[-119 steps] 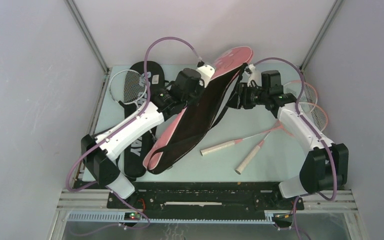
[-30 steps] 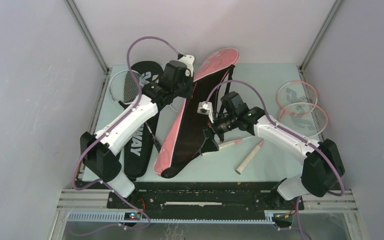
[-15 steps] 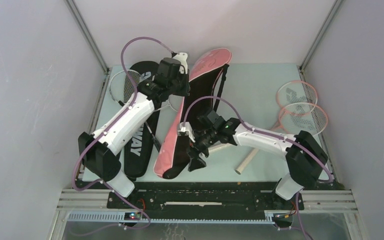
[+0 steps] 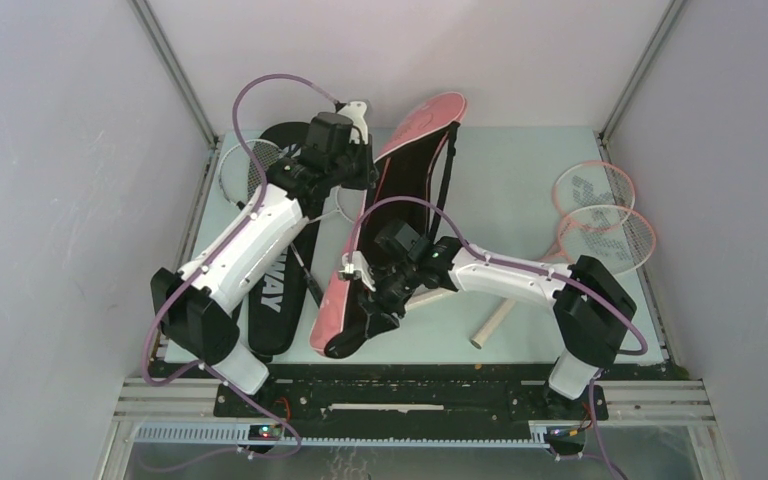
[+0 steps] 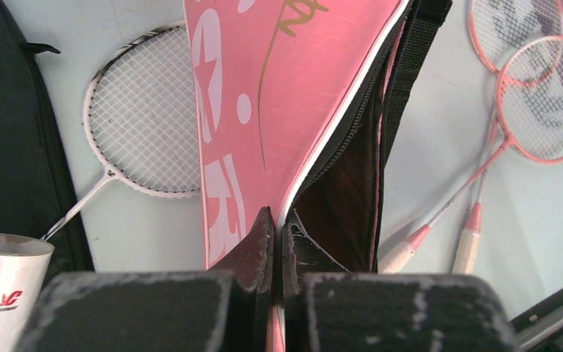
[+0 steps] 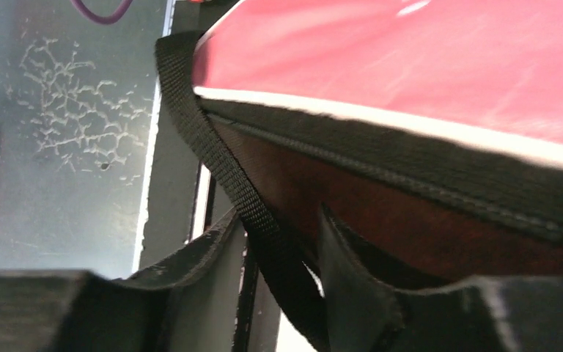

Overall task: Pack up the badminton gear
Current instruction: Adjust the racket bag.

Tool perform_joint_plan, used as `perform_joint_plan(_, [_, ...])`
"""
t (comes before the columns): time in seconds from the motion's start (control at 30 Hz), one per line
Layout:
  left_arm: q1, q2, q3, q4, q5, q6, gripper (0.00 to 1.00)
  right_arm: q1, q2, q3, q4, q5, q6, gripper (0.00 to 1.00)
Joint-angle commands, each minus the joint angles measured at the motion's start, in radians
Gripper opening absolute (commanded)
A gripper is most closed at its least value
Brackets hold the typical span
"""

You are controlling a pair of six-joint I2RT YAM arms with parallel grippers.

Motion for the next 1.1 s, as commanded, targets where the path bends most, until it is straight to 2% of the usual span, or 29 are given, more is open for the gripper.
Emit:
perform_joint_plan(0.0, [0.013, -0.051, 0.008, 0.08, -0.055, 0.026, 0.0, 0.01, -0.049, 0.034, -0.066, -0.025, -0.045, 0.38])
perform_joint_plan(0.1, [0.019, -0.033, 0.004, 0.087, -0.081, 0.04, 0.0, 0.014, -0.068, 0.035, -0.105, -0.033, -0.061, 0.12])
perform_joint_plan(0.2, [0.025, -0.013, 0.006, 0.092, -0.108, 0.046, 0.0, 0.022, -0.081, 0.034, -0.148, -0.032, -0.083, 0.0])
perform_joint_plan(0.7, [0.078, 0.072, 0.068, 0.077, -0.169, 0.061, 0.0, 0.079, -0.098, -0.079, -0.224, -0.008, -0.145, 0.0])
perform_joint_plan(1.07, [0.101, 0.099, 0.125, 0.05, -0.146, 0.075, 0.0, 0.095, -0.071, -0.143, -0.223, 0.061, -0.137, 0.0])
